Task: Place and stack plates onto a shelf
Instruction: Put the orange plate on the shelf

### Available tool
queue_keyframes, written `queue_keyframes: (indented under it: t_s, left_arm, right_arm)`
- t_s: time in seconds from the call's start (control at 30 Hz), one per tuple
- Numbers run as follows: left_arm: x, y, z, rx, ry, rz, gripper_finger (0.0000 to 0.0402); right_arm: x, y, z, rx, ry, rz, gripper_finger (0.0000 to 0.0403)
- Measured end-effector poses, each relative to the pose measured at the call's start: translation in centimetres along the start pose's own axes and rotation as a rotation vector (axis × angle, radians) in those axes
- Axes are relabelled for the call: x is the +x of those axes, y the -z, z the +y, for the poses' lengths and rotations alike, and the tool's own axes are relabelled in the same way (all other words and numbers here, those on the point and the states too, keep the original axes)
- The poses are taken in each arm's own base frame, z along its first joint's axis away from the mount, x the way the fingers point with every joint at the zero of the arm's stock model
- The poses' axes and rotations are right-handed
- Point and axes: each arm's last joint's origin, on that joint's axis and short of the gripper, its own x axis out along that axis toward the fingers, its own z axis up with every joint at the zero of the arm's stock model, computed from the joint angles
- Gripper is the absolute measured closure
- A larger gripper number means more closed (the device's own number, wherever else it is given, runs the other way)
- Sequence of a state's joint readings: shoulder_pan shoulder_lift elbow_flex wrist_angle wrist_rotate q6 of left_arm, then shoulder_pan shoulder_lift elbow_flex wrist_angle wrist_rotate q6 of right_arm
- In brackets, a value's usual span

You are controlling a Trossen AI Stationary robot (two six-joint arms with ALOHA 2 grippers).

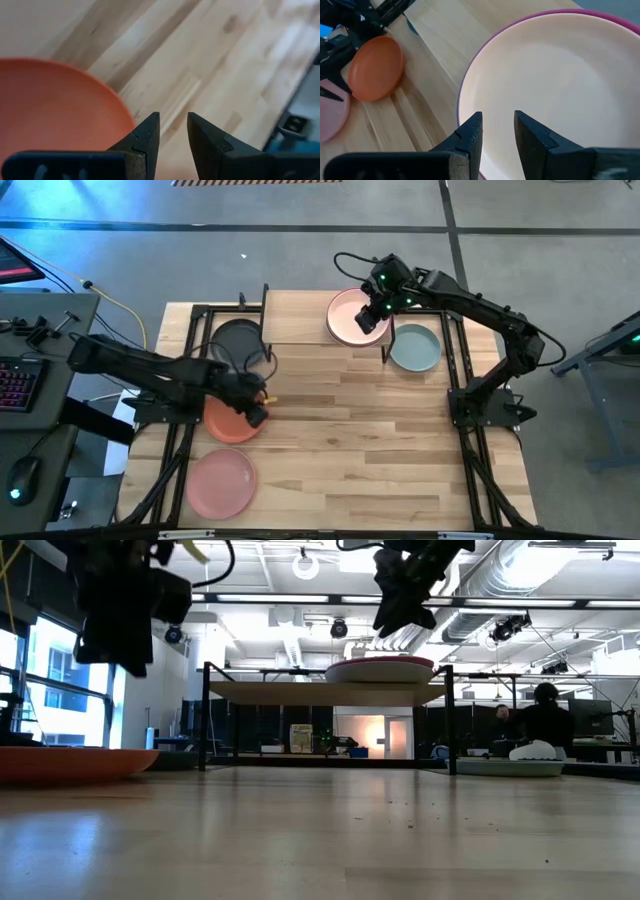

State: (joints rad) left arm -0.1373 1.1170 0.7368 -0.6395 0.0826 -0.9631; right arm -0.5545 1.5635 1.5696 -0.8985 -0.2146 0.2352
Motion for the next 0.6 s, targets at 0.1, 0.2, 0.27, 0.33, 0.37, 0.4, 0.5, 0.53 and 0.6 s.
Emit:
queue_keyframes:
  t_s: [0.1, 0.2, 0.27, 0.33, 0.37, 0.4, 0.5, 0.53, 0.6]
  left_arm:
    - [0.8, 0.0, 0.0, -0.040, -0.048, -0.004, 0.0312]
    - [1.4, 0.1, 0.0, -0.078, -0.083, -0.013, 0.0312]
    - [1.7, 0.2, -0.1, -0.098, -0.094, -0.009, 0.0312]
    - [1.9, 0.4, -0.2, -0.112, -0.102, 0.000, 0.0312]
    - [2.1, 0.4, -0.2, -0.121, -0.107, 0.004, 0.0312]
    - [2.3, 0.5, -0.3, -0.126, -0.114, 0.008, 0.0312]
    - [2.9, 0.8, -0.4, -0.145, -0.137, 0.020, 0.0312]
    - [3.1, 0.9, -0.4, -0.156, -0.149, 0.021, 0.0312]
    - [3.5, 1.0, -0.4, -0.171, -0.168, 0.019, 0.0312]
  right_arm:
    - [0.0, 0.0, 0.0, -0.016, -0.001, 0.000, 0.0311]
    - [0.0, 0.0, 0.0, -0.018, -0.001, 0.000, 0.0311]
    - [0.0, 0.0, 0.0, -0.025, -0.002, 0.000, 0.0311]
    - [0.0, 0.0, 0.0, -0.032, -0.002, 0.001, 0.0311]
    - [0.0, 0.0, 0.0, -0.033, -0.002, 0.001, 0.0311]
    - [0.0, 0.0, 0.0, -0.034, -0.002, 0.002, 0.0311]
    - [0.0, 0.0, 0.0, -0.034, -0.001, 0.003, 0.0311]
    - [0.0, 0.0, 0.0, -0.034, -0.001, 0.003, 0.0311]
    - [0.0, 0.0, 0.0, -0.034, -0.001, 0.003, 0.0311]
